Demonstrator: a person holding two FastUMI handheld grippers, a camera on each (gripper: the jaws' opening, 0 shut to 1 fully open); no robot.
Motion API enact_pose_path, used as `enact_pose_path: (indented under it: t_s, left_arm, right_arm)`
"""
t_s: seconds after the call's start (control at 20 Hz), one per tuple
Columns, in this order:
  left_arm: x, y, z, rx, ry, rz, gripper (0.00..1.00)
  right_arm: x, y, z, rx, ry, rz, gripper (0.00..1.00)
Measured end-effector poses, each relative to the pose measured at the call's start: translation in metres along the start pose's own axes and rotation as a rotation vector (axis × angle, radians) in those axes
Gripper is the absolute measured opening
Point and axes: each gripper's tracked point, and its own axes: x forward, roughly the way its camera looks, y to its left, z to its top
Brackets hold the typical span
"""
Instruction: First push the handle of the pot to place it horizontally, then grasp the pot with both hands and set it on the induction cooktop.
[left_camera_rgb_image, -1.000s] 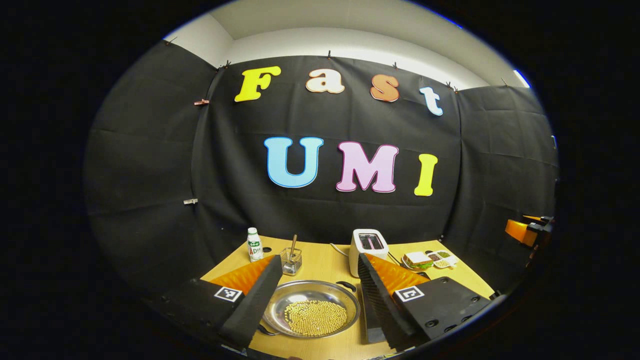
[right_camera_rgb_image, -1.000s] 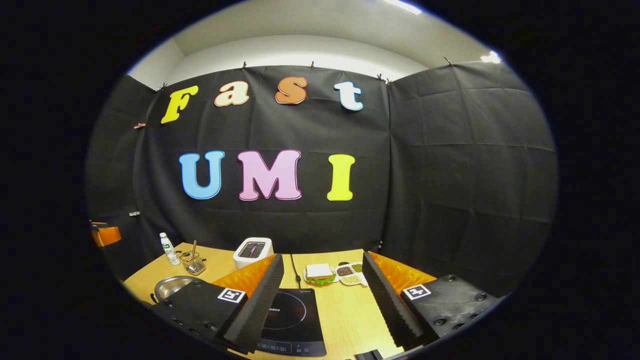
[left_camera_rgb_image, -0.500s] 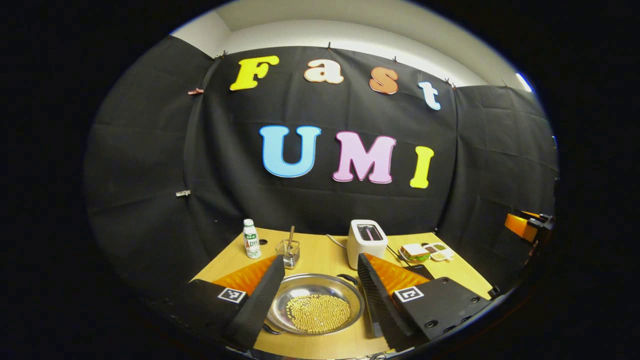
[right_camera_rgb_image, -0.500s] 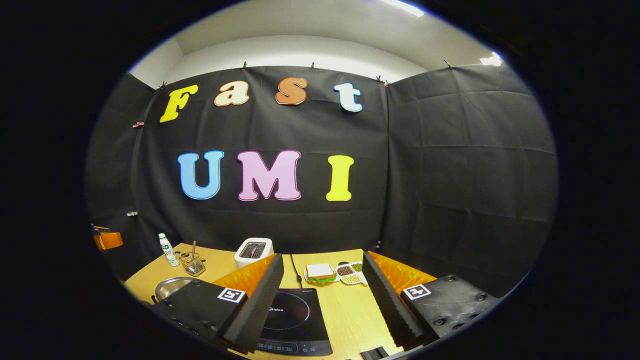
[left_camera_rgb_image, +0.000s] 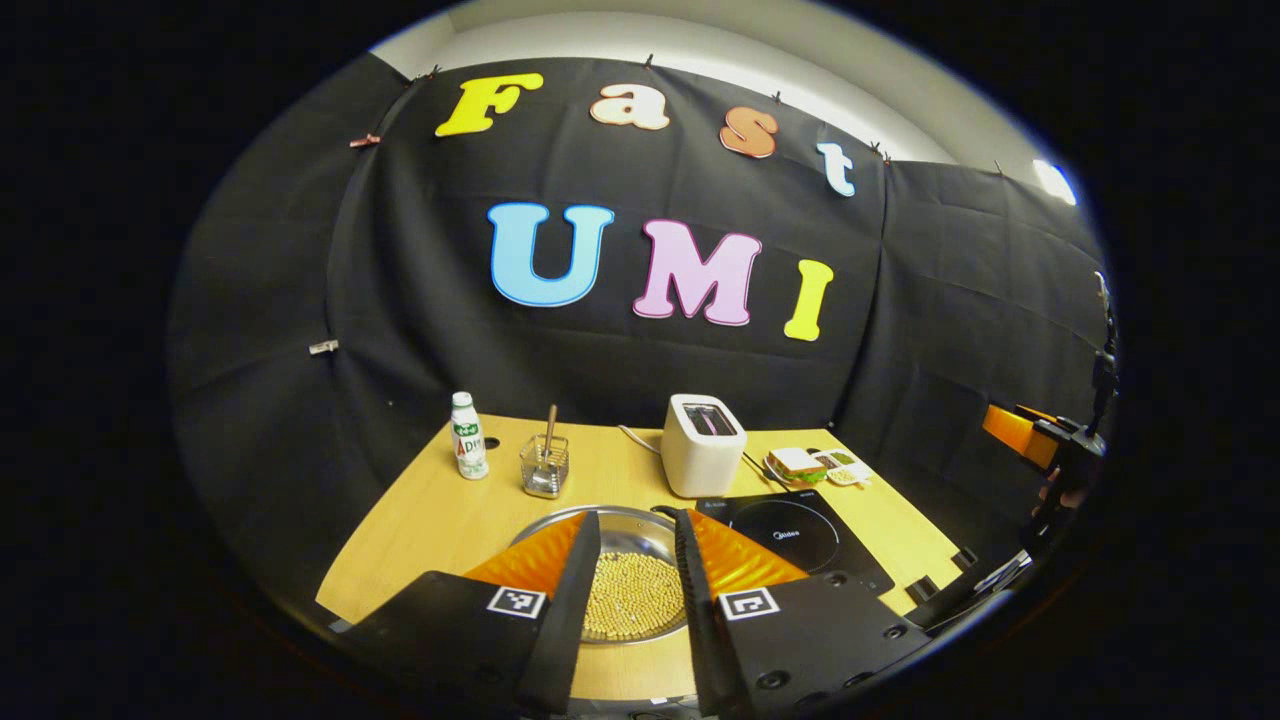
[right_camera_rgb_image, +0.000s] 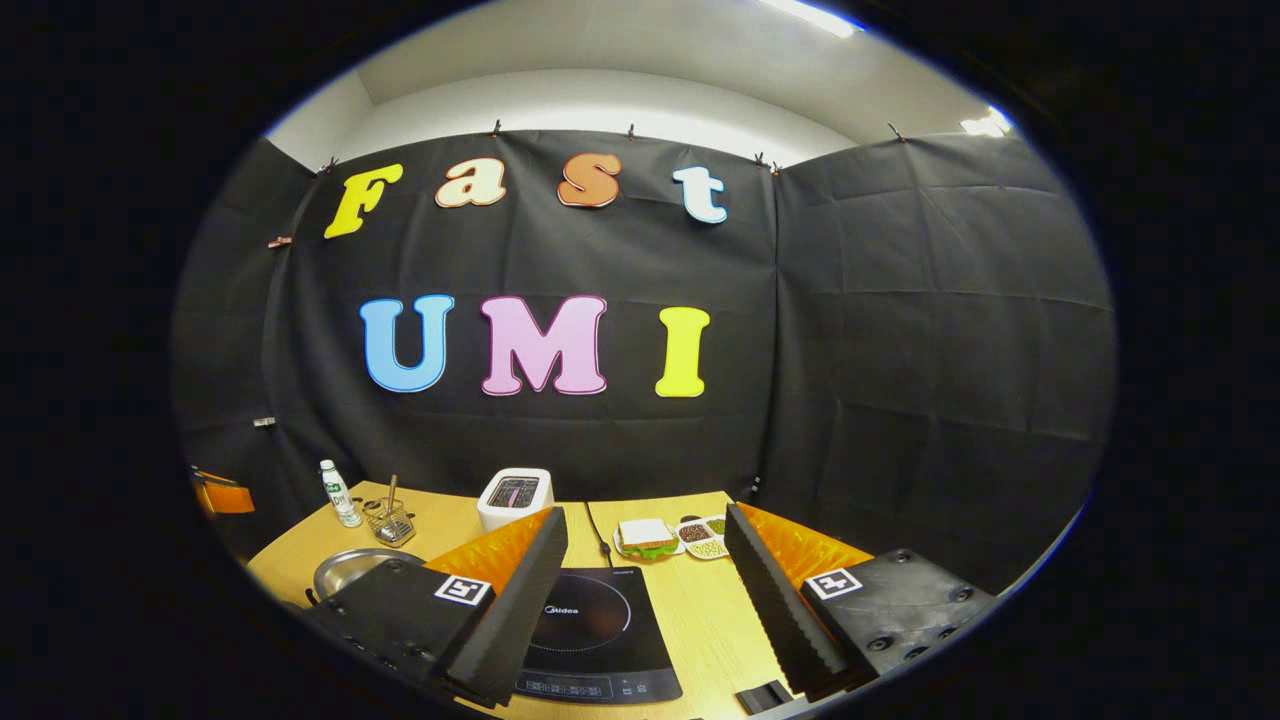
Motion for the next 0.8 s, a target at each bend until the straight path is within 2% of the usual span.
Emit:
enact_pose_path:
  t_s: [0.15,0.2,0.25,0.35,0.45,0.5,0.65,0.8]
  left_arm:
    - [0.002,0.008,-0.026,0.008,0.074,-0.028,0.35]
    - [0.002,0.008,-0.035,0.019,0.105,-0.039,0.23]
    - [0.003,0.010,-0.042,0.030,0.124,-0.046,0.20]
    - [0.004,0.012,-0.058,0.041,0.171,-0.062,0.22]
    - [0.006,0.015,-0.076,0.040,0.225,-0.074,0.13]
    - [0.008,0.017,-0.083,0.036,0.247,-0.077,0.05]
    - [0.012,0.021,-0.105,0.032,0.309,-0.104,0.05]
    - [0.016,0.027,-0.135,0.036,0.387,-0.131,0.05]
  right_arm:
    - [-0.007,0.009,-0.007,0.004,0.013,0.005,0.98]
    - [-0.010,0.012,-0.008,0.004,0.016,0.006,0.98]
    - [-0.011,0.012,-0.011,0.002,0.020,0.006,0.98]
    - [-0.016,0.015,-0.017,0.001,0.034,0.002,0.98]
    - [-0.018,0.016,-0.022,0.007,0.051,-0.003,0.98]
    - [-0.019,0.018,-0.025,0.011,0.059,-0.005,0.98]
    - [-0.021,0.018,-0.032,0.014,0.076,-0.012,1.00]
    - [-0.025,0.017,-0.038,0.010,0.093,-0.021,0.98]
